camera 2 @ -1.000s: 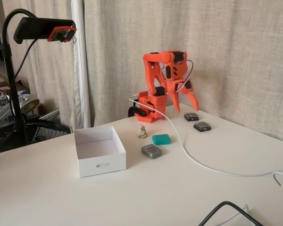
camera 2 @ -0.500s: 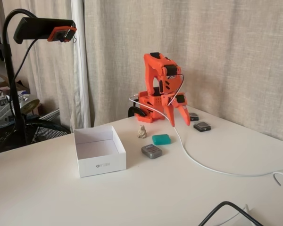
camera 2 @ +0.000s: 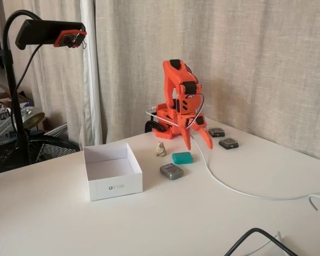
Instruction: Grasp the green cube and put it in the bin.
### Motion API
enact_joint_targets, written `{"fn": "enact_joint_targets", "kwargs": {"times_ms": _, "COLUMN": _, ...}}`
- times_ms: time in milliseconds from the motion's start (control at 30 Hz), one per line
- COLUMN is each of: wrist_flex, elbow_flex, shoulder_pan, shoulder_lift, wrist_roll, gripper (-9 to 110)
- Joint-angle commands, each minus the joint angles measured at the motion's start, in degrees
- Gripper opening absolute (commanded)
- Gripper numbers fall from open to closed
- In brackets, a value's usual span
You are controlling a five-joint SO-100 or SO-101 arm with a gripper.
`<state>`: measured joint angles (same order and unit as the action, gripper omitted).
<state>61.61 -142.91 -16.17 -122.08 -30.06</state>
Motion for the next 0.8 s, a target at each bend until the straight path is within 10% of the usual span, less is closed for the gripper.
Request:
{"fn": "enact_joint_targets", "kwargs": {"times_ms": 0, "wrist_flex": 3.3, "elbow_flex": 2.3, "shoulder_pan": -1.2, "shoulder_lift": -3.3, "wrist_roll": -0.4, "gripper": 40}}
{"fn": "enact_joint_targets", "kwargs": {"times_ms": 767, "wrist_flex": -5.5, "elbow_flex": 1.4, "shoulder_pan": -13.8, "shoulder_lift": 4.3, "wrist_roll": -1.8, "gripper": 40}}
